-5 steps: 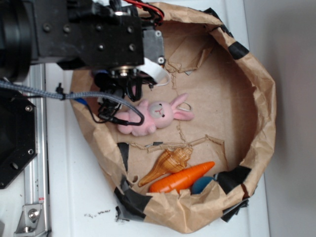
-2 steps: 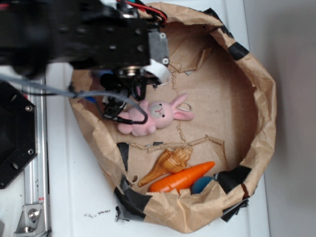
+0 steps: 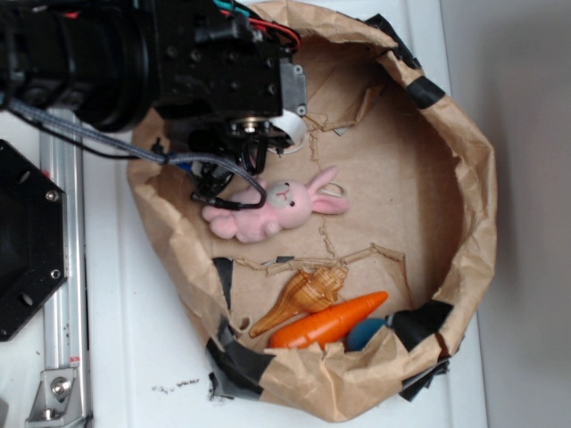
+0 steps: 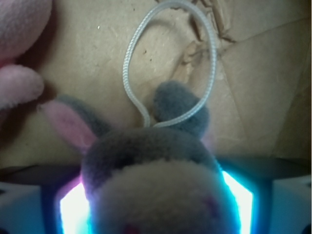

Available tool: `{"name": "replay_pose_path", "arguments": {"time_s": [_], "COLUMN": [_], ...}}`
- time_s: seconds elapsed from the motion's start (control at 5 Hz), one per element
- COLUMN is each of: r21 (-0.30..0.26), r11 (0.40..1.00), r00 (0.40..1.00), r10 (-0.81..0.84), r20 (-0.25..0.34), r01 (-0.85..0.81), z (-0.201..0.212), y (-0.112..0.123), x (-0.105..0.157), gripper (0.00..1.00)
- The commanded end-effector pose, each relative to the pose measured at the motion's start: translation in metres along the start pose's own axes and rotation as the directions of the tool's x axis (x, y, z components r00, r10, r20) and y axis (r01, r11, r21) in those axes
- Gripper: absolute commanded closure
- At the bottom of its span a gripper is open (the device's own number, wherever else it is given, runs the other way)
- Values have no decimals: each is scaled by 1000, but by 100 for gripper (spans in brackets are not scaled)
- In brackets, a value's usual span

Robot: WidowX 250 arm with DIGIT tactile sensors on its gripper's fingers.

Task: Grab the gray animal.

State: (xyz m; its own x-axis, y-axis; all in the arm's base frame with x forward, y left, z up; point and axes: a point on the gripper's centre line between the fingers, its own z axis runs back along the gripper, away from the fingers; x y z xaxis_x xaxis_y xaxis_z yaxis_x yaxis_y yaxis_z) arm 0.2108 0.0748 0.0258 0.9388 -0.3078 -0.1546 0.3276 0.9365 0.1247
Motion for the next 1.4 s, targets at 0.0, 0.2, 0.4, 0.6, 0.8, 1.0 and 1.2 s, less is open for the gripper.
{"name": "replay_pose_path", "arguments": {"time_s": [0.0, 0.2, 0.4, 0.6, 0.8, 1.0, 1.2], "r21": [-53, -196, -288, -326, -338, -333, -330], "r11": [992, 975, 917, 881, 858, 856, 854], "r00": [984, 973, 899, 853, 809, 807, 804], "r10": [120, 143, 353, 438, 492, 497, 502], "r20": [132, 179, 260, 285, 322, 318, 318], "r01": [-114, -107, -277, -343, -387, -396, -402], "z": [124, 155, 164, 159, 154, 155, 153], "y": [-33, -53, -59, -52, -44, -41, -40], "x": [30, 53, 60, 60, 60, 58, 54], "gripper": [100, 100, 99, 100, 100, 100, 100]}}
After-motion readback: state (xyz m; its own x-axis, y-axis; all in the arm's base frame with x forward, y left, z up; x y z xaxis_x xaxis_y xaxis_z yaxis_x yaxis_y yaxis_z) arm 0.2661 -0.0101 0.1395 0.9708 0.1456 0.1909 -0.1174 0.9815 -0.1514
